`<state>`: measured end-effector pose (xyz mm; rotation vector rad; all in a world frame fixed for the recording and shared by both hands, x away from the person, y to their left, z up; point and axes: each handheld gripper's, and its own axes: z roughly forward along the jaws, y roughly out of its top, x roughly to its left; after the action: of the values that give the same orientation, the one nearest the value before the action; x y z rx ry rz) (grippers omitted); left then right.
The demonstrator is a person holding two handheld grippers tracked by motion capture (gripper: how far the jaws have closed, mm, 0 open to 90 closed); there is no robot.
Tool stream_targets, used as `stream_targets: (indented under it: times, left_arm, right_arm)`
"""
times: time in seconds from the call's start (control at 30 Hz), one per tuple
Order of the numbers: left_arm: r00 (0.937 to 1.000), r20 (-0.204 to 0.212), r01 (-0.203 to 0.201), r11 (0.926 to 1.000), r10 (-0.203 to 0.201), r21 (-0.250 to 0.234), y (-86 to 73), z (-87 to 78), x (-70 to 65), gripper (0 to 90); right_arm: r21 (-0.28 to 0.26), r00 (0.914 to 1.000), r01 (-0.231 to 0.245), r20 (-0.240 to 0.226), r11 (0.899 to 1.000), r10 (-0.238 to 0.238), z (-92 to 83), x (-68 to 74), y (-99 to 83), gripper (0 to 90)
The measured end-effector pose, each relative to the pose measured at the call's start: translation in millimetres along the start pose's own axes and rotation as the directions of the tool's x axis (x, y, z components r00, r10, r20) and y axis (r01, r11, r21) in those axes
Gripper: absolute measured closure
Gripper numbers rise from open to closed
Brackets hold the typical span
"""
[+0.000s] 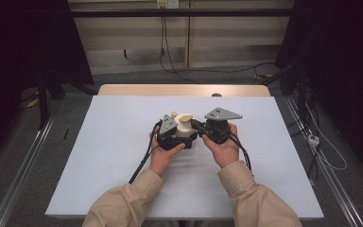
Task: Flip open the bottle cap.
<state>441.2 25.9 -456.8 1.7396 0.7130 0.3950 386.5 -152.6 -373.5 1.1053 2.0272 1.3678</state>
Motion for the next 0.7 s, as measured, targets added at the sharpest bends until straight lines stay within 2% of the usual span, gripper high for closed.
stream_targets:
  times: [0.7]
  left_arm:
    - [1.0000,0.001,-0.002,1.0000,0.002,0.001,0.1,0.0,0.2,6.2]
  right_arm:
    - [-0.001,0.9999,0.014,0.001,1.000,-0.014,5.1,0.0,4.8,90.0]
